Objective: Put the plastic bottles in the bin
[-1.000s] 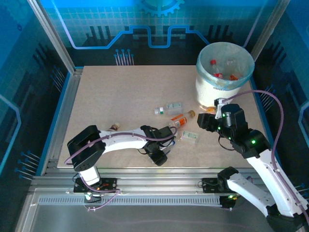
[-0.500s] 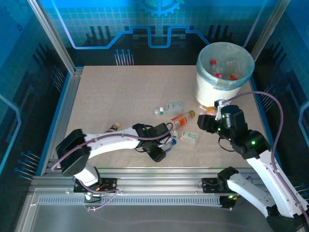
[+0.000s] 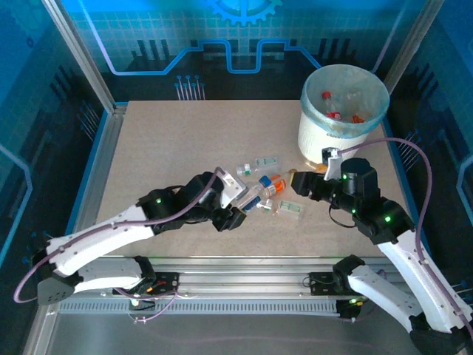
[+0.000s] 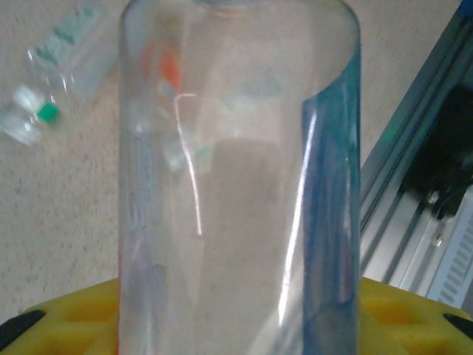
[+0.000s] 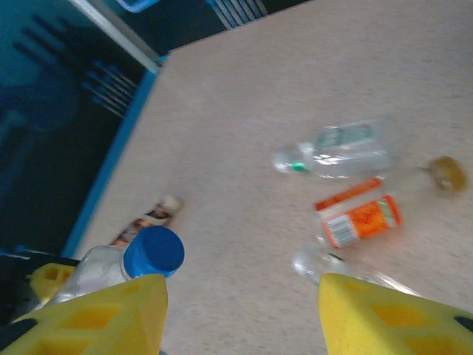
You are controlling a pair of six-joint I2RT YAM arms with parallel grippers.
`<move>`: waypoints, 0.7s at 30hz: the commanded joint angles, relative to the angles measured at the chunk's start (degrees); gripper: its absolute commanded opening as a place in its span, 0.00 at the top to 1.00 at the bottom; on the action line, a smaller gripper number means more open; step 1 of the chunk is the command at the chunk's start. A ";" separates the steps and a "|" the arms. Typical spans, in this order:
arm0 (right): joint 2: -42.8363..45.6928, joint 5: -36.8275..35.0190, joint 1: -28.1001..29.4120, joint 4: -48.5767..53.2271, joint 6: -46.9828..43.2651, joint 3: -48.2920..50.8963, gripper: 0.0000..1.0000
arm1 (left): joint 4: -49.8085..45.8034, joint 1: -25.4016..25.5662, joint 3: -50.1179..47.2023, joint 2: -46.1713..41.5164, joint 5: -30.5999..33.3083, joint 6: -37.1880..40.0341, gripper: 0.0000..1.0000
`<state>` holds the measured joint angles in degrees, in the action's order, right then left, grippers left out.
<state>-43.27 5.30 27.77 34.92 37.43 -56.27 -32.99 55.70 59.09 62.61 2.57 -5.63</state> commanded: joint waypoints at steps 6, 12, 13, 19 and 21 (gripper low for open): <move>-4.08 4.89 8.52 -10.15 2.10 -3.25 0.40 | 12.75 -0.16 -6.63 -8.84 -2.20 1.39 0.51; -8.70 1.78 14.42 -11.07 0.28 -6.86 0.38 | 13.69 -0.13 -7.67 -10.61 -3.07 1.95 0.51; -9.45 1.70 14.87 -11.48 0.42 -7.35 0.38 | 14.01 -0.14 -7.97 -10.88 -3.12 1.94 0.51; -12.98 0.88 16.76 -12.43 0.71 -9.74 0.39 | 15.09 -0.07 -8.63 -11.52 -3.49 2.43 0.52; -13.66 0.34 17.05 -12.15 0.76 -10.24 0.40 | 15.33 -0.11 -8.65 -11.80 -3.53 2.67 0.52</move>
<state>-56.45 7.31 43.83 24.32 38.54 -64.23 -20.32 55.70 51.16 52.03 0.32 -4.32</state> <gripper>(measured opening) 0.600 0.481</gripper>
